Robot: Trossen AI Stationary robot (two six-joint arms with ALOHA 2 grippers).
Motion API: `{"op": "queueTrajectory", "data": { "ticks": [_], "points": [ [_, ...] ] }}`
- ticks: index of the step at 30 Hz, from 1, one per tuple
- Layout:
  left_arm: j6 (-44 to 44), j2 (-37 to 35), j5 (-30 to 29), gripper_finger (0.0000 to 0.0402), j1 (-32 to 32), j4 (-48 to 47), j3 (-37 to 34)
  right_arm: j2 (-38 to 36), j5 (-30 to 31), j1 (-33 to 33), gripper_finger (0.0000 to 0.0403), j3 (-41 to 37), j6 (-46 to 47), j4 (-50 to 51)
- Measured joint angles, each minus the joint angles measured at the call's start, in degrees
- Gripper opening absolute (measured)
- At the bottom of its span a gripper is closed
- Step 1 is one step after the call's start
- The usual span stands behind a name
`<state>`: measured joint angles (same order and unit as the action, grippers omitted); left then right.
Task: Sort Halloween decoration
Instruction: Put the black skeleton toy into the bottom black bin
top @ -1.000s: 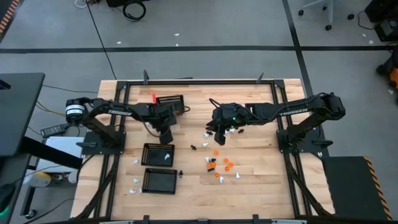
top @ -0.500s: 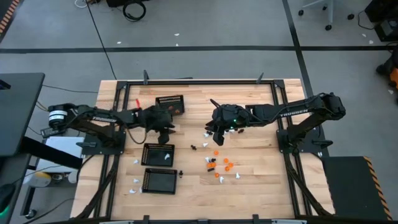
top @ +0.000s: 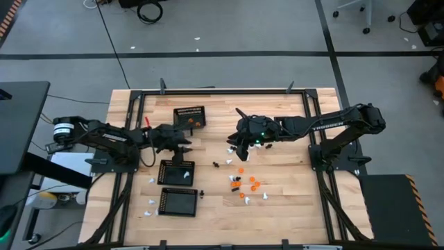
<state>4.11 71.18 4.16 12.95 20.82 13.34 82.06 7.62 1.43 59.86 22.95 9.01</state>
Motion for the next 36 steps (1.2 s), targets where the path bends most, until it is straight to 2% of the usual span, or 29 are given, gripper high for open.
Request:
{"op": "queueTrajectory", "data": {
  "ticks": [6,24,29,36],
  "points": [
    [-1.61,3.12,-0.50,0.0194,0.78,-0.67,0.00,0.00,0.11,0.00,0.0089,0.00,0.76,-0.49],
    [-0.23,4.95,0.05,0.0185,0.68,-1.38,0.98,0.00,0.24,0.02,0.0089,0.00,0.93,-0.84],
    [-0.80,4.88,0.05,0.0178,0.74,-4.63,1.10,0.02,0.24,0.02,0.0089,0.00,0.93,-0.84],
    [2.57,4.03,1.73,0.0163,0.64,-4.84,1.25,0.02,0.24,0.02,0.0089,0.00,0.92,-0.84]
  ]
}}
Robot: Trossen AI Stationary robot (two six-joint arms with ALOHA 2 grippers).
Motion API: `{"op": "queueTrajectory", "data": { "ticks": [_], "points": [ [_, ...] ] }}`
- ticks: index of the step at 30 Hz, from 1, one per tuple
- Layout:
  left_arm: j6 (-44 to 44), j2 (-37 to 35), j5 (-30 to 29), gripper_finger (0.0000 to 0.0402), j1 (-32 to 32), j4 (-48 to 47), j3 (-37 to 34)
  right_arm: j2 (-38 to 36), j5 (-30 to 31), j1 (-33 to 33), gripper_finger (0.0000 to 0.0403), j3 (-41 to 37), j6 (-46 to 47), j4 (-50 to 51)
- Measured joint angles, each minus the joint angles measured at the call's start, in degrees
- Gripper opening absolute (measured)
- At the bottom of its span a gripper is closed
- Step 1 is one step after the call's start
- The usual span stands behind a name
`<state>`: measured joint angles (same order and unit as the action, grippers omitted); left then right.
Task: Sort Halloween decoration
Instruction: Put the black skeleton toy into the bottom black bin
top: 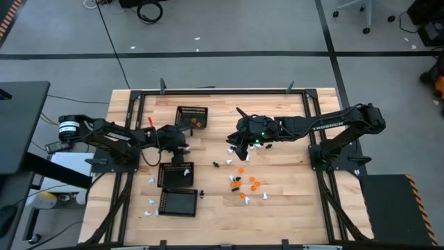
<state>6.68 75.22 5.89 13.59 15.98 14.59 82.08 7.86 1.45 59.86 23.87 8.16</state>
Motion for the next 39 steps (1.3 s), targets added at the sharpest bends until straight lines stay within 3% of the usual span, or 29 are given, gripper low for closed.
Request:
{"op": "queueTrajectory", "data": {
  "ticks": [8,14,19,29,34,39],
  "points": [
    [-0.24,-0.30,-0.01,0.0162,0.04,-4.19,4.00,1.05,-0.02,0.00,0.0089,0.06,-0.17,0.13],
    [-1.53,-0.33,-0.55,0.0162,0.06,-6.62,7.27,9.56,-4.63,0.56,0.0098,0.00,-7.76,-4.50],
    [1.30,-1.58,-0.20,0.0162,0.06,-11.14,10.49,16.65,-7.55,0.83,0.0134,0.00,-8.71,-8.69],
    [6.64,-11.80,-1.34,0.0162,-1.09,-24.66,16.60,27.42,-10.65,0.81,0.0225,0.66,-16.85,-16.13],
    [9.08,-16.65,-5.35,0.0162,-4.11,-28.83,17.92,31.65,-9.10,0.77,0.0231,3.22,-21.35,-16.43],
    [12.58,-19.62,-8.40,0.0162,-7.99,-33.24,17.88,33.78,-11.42,0.93,0.0215,3.89,-24.29,-16.04]
  ]
}}
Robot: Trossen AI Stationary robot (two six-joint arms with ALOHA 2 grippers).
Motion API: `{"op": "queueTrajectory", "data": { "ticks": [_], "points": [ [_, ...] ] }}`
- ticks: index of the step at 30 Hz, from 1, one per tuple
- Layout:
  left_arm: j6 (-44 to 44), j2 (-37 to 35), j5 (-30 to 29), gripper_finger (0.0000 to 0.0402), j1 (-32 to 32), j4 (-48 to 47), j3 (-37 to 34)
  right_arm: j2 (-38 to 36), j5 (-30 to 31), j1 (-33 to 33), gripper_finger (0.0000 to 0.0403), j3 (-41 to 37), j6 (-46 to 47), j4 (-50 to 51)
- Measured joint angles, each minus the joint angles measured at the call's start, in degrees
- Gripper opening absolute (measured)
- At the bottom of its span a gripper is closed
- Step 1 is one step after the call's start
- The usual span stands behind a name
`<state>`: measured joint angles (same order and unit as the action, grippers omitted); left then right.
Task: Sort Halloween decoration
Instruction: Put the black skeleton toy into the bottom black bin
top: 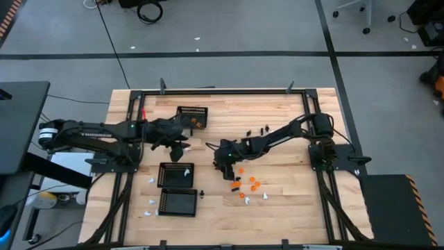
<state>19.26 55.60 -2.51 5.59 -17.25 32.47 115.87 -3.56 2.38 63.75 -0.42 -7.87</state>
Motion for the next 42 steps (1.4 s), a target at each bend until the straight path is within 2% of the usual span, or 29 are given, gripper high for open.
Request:
{"op": "queueTrajectory", "data": {
  "ticks": [9,15,21,28,34,38,42],
  "points": [
    [7.64,-2.09,-2.83,0.0162,-5.21,-4.56,-0.05,0.93,-0.45,0.28,0.0153,0.19,-2.26,3.05],
    [15.39,-2.52,-2.82,0.0162,-5.48,-4.32,-0.05,0.51,-0.04,0.32,0.0083,0.22,-2.80,4.56],
    [16.06,-2.75,-2.73,0.0162,-5.54,-5.83,-0.05,-0.07,-0.99,0.30,0.0018,0.10,-2.52,5.21],
    [16.65,-4.11,-2.59,0.0162,-5.51,-6.43,0.25,-2.35,-1.97,0.28,0.0015,-0.15,0.34,6.85],
    [15.86,-4.84,-2.59,0.0162,-3.47,-7.14,3.13,-6.95,-8.67,0.30,0.0015,1.04,0.26,7.03],
    [15.92,-4.83,-2.59,0.0162,-1.52,-6.92,5.54,-7.34,-14.19,1.03,0.0015,6.65,-0.04,10.68],
    [17.90,-5.07,-2.59,0.0162,-0.06,-7.21,7.25,-6.22,-15.66,3.61,0.0015,13.77,-4.48,13.11]
  ]
}}
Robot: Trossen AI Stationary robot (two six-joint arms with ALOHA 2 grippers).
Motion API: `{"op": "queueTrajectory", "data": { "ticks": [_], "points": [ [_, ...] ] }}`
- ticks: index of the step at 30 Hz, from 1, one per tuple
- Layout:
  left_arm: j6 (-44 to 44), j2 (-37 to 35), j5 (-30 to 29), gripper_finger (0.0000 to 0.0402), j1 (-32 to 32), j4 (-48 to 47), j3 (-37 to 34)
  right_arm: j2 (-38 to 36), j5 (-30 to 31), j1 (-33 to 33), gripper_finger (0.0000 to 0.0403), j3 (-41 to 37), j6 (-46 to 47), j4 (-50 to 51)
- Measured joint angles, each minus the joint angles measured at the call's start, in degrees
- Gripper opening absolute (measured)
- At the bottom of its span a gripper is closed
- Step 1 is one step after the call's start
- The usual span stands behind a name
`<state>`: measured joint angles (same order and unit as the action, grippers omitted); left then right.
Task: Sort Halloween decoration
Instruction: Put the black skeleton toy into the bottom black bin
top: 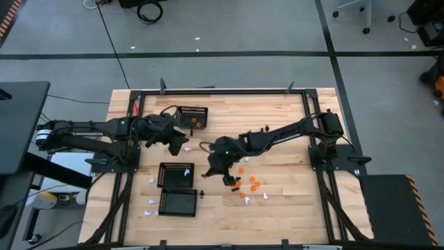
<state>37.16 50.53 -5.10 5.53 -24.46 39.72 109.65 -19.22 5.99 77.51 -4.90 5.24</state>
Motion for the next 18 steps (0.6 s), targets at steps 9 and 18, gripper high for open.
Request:
{"op": "queueTrajectory", "data": {
  "ticks": [9,18],
  "points": [
    [5.54,-5.49,-0.24,0.0162,-0.12,-10.68,5.97,4.41,0.97,4.16,0.0016,8.72,-2.79,-1.62],
    [-0.49,-14.39,-3.29,0.0162,0.46,-11.41,6.93,19.14,6.92,6.02,0.0016,25.57,3.24,2.70]
  ]
}}
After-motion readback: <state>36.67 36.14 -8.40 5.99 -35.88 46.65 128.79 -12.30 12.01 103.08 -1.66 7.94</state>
